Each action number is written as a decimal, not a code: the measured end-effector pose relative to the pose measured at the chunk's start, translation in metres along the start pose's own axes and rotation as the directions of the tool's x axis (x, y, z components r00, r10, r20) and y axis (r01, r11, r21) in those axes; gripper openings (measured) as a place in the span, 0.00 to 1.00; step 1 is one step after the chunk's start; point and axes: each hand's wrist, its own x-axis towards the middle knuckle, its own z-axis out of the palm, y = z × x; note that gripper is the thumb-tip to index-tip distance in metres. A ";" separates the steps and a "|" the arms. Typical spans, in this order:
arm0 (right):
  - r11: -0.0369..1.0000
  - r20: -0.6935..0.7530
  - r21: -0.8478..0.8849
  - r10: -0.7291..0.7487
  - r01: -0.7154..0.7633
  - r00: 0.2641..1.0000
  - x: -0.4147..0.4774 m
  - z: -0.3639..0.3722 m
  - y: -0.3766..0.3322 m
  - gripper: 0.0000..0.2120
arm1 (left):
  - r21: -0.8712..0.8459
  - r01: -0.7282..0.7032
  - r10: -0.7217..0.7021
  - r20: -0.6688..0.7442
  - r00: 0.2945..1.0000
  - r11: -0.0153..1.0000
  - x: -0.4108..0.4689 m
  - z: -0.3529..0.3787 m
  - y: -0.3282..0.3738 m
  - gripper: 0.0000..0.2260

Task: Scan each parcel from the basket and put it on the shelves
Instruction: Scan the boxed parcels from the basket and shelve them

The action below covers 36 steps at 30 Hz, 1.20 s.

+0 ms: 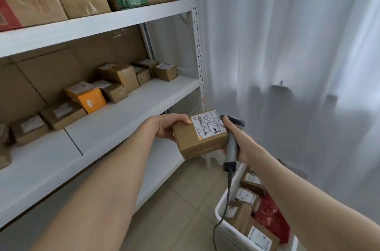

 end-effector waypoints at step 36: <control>0.982 -0.095 0.160 -0.086 0.100 0.992 0.358 0.207 -0.145 0.15 | -0.644 -0.274 -0.241 -0.594 0.767 0.714 0.263 -0.274 0.083 0.31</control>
